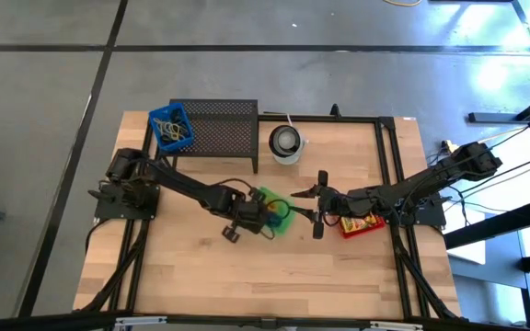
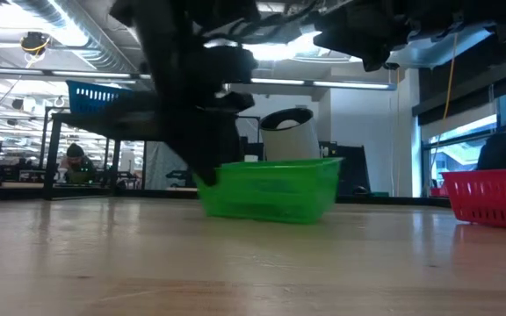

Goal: Pick & Place Office Desk Supplies
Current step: Put the green bin on the shelf

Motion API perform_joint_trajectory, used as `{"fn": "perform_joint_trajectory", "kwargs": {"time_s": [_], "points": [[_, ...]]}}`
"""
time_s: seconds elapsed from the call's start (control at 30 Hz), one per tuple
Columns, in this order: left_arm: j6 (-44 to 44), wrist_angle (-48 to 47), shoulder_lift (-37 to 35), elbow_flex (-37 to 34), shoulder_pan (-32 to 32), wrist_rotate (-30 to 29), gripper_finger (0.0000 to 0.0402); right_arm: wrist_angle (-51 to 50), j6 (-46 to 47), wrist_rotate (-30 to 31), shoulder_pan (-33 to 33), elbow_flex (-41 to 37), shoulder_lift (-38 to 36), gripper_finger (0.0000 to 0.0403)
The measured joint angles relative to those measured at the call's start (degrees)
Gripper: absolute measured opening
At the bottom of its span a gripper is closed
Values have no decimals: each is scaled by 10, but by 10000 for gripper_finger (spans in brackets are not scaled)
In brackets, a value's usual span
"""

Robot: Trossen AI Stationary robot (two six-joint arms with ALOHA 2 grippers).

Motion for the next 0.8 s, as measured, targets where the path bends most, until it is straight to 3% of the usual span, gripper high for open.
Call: {"fn": "perform_joint_trajectory", "kwargs": {"time_s": [0.5, 0.8], "points": [[33, -233, -70, 0, -42, -18, 14, -9, 0, 0, -2, 0, 0, 169], [58, -253, -68, 0, -19, -50, 19, -9, 1, 0, -2, 0, 0, 169]]}}
